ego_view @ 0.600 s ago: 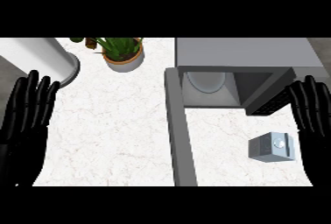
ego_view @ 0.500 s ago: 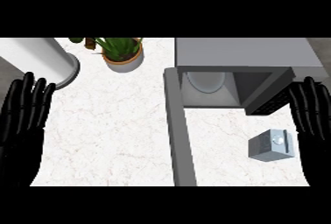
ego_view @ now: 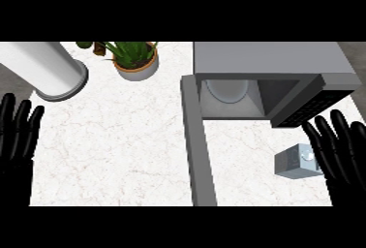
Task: Pick up the milk, place it into the microwave and close the microwave
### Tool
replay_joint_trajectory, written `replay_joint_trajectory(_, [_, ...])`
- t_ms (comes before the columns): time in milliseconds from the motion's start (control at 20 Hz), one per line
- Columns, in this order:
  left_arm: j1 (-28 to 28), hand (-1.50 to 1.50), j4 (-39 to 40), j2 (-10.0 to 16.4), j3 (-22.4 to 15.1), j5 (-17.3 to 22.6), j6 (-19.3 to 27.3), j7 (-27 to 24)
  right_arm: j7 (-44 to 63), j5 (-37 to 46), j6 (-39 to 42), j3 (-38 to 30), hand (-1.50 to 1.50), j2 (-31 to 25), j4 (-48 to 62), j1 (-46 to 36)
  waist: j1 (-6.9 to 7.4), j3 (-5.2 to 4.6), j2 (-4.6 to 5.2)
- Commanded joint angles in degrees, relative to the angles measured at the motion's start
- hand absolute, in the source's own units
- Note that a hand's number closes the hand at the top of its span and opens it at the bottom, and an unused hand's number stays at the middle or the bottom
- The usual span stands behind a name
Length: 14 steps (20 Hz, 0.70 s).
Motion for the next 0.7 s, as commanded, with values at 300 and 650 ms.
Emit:
replay_joint_trajectory(300, [14.9, -1.50, -7.4, -1.1, 0.6, 4.3, -5.8, -4.8, -1.1, 4.4, -0.9, 3.1, -1.50, 1.8, -2.5, 4.4, 0.17, 0.00, 0.01])
replay_joint_trajectory(650, [16.7, -1.50, -6.9, -0.6, 5.6, 9.8, -8.3, -5.4, -3.9, 1.5, -0.8, -7.0, -1.50, 0.1, 0.5, 5.8, 0.09, 0.02, 0.09])
